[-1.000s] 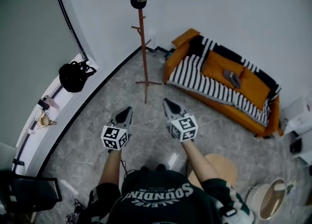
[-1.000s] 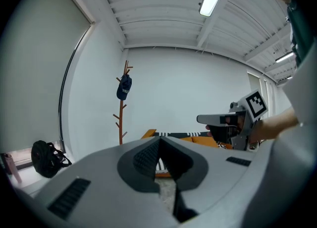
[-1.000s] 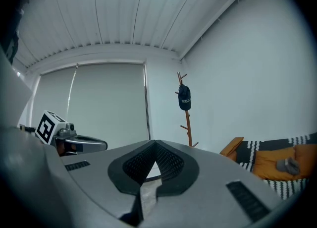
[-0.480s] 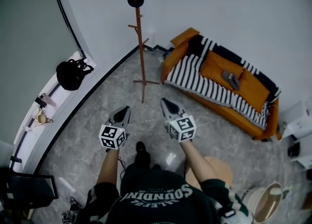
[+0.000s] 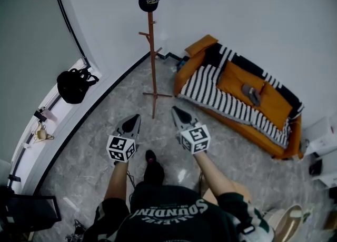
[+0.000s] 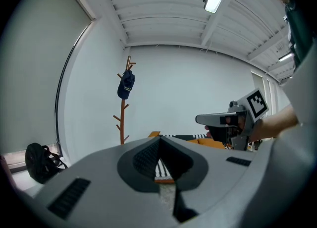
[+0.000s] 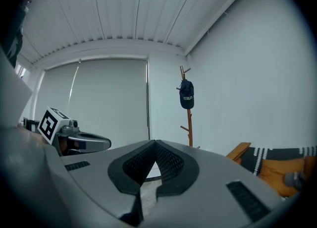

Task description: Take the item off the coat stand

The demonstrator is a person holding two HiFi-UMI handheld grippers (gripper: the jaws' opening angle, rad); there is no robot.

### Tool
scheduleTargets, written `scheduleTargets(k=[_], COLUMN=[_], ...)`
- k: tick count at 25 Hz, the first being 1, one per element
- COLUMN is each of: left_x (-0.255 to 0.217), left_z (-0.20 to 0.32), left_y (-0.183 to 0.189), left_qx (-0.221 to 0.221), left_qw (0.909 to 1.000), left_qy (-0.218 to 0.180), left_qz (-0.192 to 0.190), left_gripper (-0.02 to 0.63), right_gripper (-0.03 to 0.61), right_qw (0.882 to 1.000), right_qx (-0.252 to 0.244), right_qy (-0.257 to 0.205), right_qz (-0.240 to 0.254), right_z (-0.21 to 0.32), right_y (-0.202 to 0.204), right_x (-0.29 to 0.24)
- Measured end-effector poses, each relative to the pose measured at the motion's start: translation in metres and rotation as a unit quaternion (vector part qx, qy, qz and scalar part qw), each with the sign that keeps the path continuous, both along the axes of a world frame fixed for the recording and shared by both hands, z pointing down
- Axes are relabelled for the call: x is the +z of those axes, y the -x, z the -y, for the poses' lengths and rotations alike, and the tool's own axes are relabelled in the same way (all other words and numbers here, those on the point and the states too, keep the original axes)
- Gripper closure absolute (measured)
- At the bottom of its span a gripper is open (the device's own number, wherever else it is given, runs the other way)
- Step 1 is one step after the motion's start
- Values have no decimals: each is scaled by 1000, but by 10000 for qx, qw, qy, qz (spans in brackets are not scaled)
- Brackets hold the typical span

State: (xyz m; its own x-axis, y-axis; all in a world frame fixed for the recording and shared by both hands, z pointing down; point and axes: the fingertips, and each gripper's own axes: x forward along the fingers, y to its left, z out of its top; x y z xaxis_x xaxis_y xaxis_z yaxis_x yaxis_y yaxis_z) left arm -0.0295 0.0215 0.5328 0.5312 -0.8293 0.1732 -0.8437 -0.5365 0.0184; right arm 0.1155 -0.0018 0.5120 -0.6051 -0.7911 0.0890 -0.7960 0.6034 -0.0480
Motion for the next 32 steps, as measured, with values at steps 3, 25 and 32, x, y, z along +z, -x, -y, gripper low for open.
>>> scheduleTargets(k=[3,25,32], left_x=[2,-27,-27], left_z=[32,277,308], left_y=[10,66,52], left_qx=[28,463,703], left_qw=[10000,9987,9972], left_qy=[-13,-159,-165], left_qz=[5,-166,-182], left_gripper=[614,614,614], right_gripper=[580,578,579], right_qw=[10000,9990,9982], right_qx=[13,384,534], right_qy=[-41,-221,-278], right_qz=[-29,-94,-50], right_z=[35,260,289], right_y=[13,96,95], right_x=[2,-23,-26])
